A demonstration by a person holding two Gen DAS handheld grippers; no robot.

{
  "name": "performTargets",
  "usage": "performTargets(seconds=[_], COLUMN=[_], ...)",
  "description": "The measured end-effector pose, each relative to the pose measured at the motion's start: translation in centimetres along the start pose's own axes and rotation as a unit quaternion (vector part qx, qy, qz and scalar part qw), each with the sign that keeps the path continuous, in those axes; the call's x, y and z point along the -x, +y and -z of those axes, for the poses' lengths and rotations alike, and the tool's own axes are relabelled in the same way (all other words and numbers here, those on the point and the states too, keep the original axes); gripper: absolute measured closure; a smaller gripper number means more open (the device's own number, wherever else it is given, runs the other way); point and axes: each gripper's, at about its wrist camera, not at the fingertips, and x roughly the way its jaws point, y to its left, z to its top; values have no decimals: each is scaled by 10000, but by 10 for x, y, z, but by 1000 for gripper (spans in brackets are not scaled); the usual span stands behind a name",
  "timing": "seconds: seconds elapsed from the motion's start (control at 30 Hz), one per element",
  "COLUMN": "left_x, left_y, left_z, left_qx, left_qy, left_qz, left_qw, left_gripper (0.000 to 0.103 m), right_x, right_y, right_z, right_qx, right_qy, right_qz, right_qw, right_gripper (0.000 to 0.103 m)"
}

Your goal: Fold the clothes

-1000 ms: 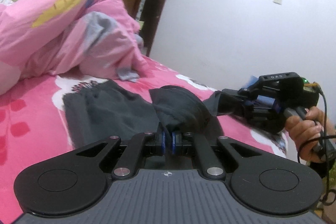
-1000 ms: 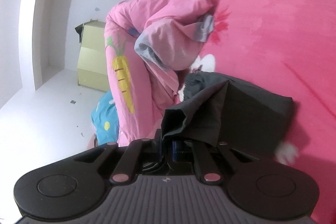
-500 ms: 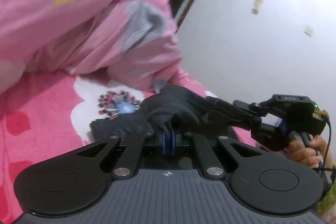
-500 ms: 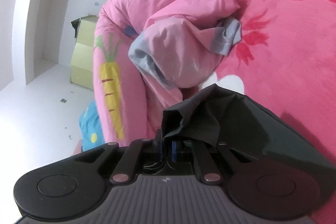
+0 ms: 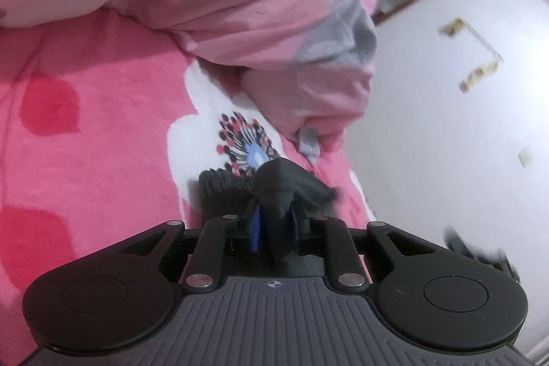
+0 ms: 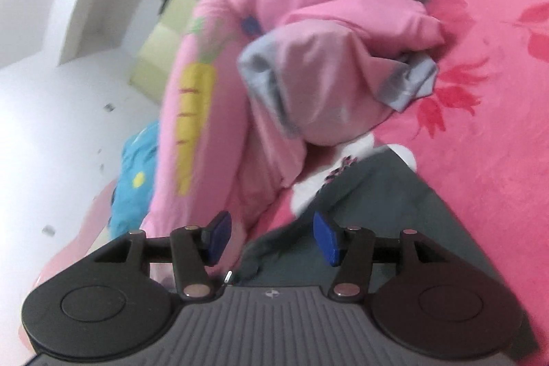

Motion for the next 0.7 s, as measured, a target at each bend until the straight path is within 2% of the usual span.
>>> performTargets(seconds=[0.07,0.13,0.2,0.3,0.47,0.53,0.6,0.67,0.7], left_x=[12,25,37,55,88,107,111,111,106], left_y=[-8,-16,-24,-36,-58,-77,-94,-112,-119], left_z=[3,6,8,13,22,45,73,106,121], left_qx=[-56,-113,-169,-254,-437,-810,-1317,-1927,-2265], left_qy=[-78,-156,-233,-350,-518,-347,-120,158,284], left_qz=[-101,-203,-304,-456,-681,-595,-669,-812,-906], left_qw=[9999,9996,9991,9980,9954,9943,9890,9778,9694], left_gripper=[86,85,79,78,78,78,78,78,78], right_x=[18,36,53,79,117,126,133,137,137], right_y=[10,17,20,12,-17,-29,-40,-48,-49], right_z=[9,17,23,31,43,50,57,63,65], right_qx=[324,590,685,316,-502,-794,-1076,-1248,-1264], right_qy=[125,217,338,587,693,636,570,520,497], right_qz=[-3,253,486,856,973,989,960,869,839], right_qw=[9994,9977,9959,9941,9916,9899,9879,9870,9872], right_gripper=[46,46,46,46,46,46,46,46,46])
